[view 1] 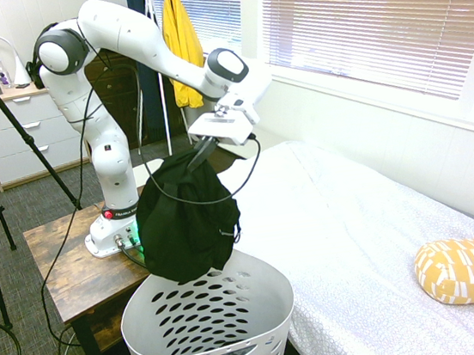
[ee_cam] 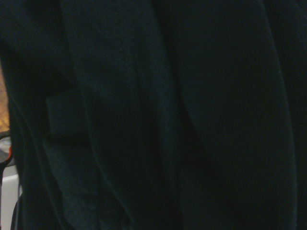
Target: Put my clothes in the laundry bag
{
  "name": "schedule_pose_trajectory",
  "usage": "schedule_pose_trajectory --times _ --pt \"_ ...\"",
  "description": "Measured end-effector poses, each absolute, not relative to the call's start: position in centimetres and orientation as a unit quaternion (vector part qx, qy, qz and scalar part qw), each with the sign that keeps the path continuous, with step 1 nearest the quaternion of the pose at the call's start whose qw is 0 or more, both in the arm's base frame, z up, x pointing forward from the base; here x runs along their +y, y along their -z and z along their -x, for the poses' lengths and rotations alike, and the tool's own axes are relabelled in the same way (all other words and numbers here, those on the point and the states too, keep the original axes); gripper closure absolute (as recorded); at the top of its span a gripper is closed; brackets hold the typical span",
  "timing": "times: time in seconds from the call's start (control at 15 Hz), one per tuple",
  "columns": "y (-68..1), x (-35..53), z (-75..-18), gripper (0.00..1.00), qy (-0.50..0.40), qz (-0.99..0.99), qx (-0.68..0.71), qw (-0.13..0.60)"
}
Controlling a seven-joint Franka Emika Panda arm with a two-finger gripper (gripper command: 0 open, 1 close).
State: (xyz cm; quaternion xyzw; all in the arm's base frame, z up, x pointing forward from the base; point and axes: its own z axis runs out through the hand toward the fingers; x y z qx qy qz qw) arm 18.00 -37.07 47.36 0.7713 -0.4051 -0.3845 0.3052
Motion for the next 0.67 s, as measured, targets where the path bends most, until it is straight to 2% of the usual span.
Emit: schedule_pose_trajectory --times 0.47,0.53,0.67 --pt "-38.9 -42.1 -14.5 1.0 0.376 -0.732 -0.459 0.335" --pt "-37.4 -42.5 -14.2 0.0 0.37 -0.728 -0.467 0.339" --pt "-34.0 -43.3 -14.0 0.0 0.327 -0.725 -0.495 0.35"
